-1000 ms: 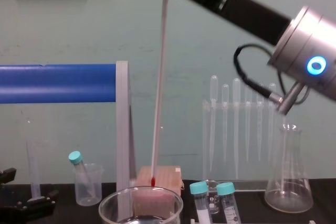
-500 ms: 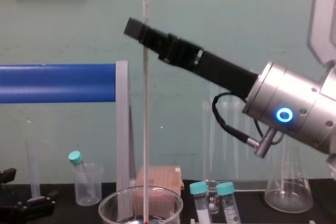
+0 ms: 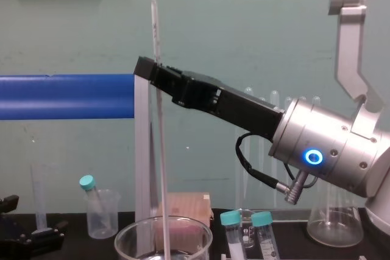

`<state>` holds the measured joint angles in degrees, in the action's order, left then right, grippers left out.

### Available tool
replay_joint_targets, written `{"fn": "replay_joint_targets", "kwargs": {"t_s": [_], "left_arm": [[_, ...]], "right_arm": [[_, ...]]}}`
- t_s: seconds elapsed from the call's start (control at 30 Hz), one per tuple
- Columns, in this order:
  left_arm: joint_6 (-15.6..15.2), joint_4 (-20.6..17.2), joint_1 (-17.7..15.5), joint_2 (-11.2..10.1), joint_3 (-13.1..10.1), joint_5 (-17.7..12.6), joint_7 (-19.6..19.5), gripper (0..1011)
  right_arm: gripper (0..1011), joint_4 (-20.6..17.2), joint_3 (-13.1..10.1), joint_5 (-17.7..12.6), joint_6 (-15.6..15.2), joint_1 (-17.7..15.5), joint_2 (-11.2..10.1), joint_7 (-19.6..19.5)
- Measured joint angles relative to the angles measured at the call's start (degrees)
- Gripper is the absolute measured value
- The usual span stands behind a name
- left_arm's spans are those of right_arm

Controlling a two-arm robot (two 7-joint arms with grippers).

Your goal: Hold the thermometer with one hand and immerse one end into the beaker, then reinsert it into the test tube rack.

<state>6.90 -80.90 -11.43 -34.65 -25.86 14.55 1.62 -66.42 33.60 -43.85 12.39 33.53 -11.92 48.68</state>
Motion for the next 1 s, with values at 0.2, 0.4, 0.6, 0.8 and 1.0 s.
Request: {"fn": "replay_joint_targets", "kwargs": {"t_s": [0.2,0.4,0.6,0.8,1.0], "left_arm": [[0.0,0.0,0.0,0.0,0.0,0.0,0.0,1008],[0.0,0.0,0.0,0.0,0.0,0.0,0.0,1008],[0.0,0.0,0.0,0.0,0.0,0.0,0.0,1008],[0.0,0.0,0.0,0.0,0.0,0.0,0.0,1008],[0.0,0.0,0.0,0.0,0.0,0.0,0.0,1008]], "right_arm": [[57,1.2,0.4,0.6,0.0,0.3,0.4,0.6],[56,2.0,0.8,1.1,0.0,0.4,0.6,1.6],[56,2.7,1.1,1.5,0.0,0.4,0.8,2.4],[57,3.1,1.1,1.5,0.5,0.4,0.8,2.9],[57,3.3,0.8,1.6,1.2,0.2,1.0,3.1]]}}
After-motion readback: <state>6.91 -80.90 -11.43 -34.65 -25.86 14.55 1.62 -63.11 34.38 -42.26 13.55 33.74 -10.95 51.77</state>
